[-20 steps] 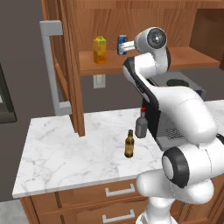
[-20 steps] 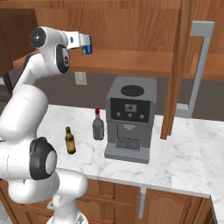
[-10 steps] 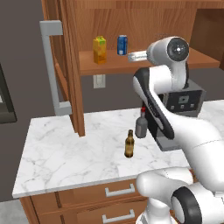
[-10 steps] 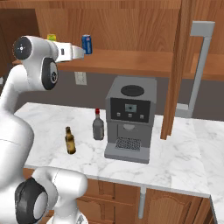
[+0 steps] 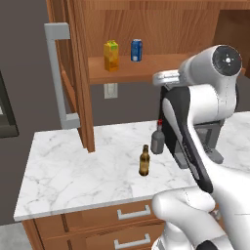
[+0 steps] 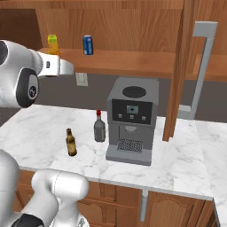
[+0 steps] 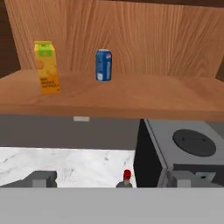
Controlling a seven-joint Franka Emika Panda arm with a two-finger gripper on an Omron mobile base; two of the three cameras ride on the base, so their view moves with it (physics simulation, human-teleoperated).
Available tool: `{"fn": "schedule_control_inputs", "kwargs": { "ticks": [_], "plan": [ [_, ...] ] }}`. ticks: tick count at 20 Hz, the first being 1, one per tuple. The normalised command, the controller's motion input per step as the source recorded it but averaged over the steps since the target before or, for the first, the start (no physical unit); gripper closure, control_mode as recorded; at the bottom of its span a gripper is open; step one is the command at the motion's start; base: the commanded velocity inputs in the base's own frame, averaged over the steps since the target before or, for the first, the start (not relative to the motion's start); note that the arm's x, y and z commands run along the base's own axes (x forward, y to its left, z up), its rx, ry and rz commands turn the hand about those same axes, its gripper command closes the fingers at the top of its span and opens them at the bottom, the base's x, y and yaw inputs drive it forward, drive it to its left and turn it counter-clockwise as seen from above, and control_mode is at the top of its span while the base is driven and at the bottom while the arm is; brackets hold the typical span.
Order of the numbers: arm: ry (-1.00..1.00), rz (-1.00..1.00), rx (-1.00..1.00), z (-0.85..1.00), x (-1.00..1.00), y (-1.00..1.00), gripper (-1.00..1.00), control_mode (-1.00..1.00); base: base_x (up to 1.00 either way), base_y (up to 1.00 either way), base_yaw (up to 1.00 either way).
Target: Sort all alcoholic drinks to one cabinet, and non-alcoholic drinks to the other.
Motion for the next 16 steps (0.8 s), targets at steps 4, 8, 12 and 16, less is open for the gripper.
{"fn": "schedule_control_inputs", "kwargs": {
  "ticks": [4,8,12,16],
  "plan": [
    [0.09,-0.04,0.00,-0.53,-0.65,0.18,-1.00,-1.00,0.00,0.00,0.00],
    [0.05,-0.09,0.00,-0.55,-0.34,0.24,-1.00,-1.00,0.00,0.00,0.00],
    [0.06,-0.13,0.00,-0.43,-0.01,0.18,-1.00,-1.00,0.00,0.00,0.00],
    [0.09,-0.14,0.00,-0.36,0.11,0.19,-1.00,-1.00,0.00,0.00,0.00]
  ]
}}
